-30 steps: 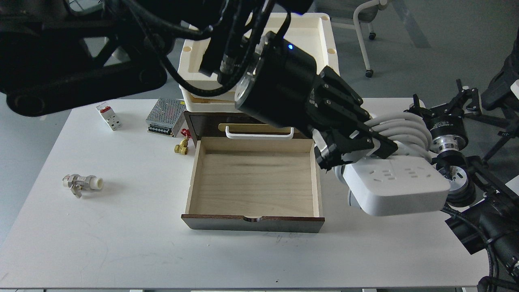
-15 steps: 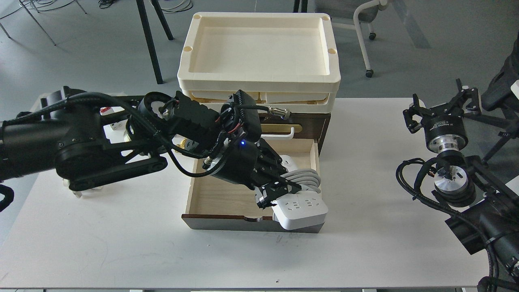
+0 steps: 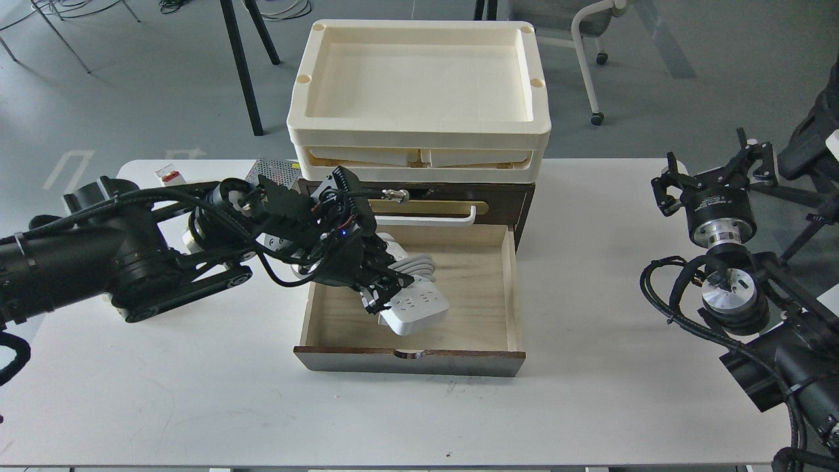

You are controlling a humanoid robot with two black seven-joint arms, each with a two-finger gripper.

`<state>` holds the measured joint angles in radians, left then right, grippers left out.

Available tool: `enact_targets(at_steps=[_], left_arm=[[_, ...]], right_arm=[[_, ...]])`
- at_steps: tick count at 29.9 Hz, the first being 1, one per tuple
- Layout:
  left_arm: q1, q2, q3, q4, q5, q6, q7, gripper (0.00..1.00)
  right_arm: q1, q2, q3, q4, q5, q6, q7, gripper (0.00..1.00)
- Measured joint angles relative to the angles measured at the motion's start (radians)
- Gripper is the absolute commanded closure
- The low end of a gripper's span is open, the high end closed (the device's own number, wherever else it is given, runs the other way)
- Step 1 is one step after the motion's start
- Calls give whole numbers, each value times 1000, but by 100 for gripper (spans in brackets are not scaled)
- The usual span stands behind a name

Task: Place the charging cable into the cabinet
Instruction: 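Lower the power strip into the open drawer with the left gripper, then open the left gripper and lift it away from the drawer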

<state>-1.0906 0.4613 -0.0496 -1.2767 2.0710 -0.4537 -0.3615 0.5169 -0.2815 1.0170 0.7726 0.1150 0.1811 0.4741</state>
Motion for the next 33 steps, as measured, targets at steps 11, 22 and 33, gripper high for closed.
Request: enact_targets(at_steps=[11, 22, 33], left_arm=[[24, -74, 1, 93, 9, 52, 10, 76], [35, -117, -2, 161, 7, 82, 30, 51], [76, -151, -209, 88, -343, 159, 9, 5]], right_arm=[[-1, -1, 0, 2, 0, 0, 0, 0], [-2, -1, -1, 2, 0, 0, 0, 0], [1, -1, 0, 2, 0, 0, 0, 0]])
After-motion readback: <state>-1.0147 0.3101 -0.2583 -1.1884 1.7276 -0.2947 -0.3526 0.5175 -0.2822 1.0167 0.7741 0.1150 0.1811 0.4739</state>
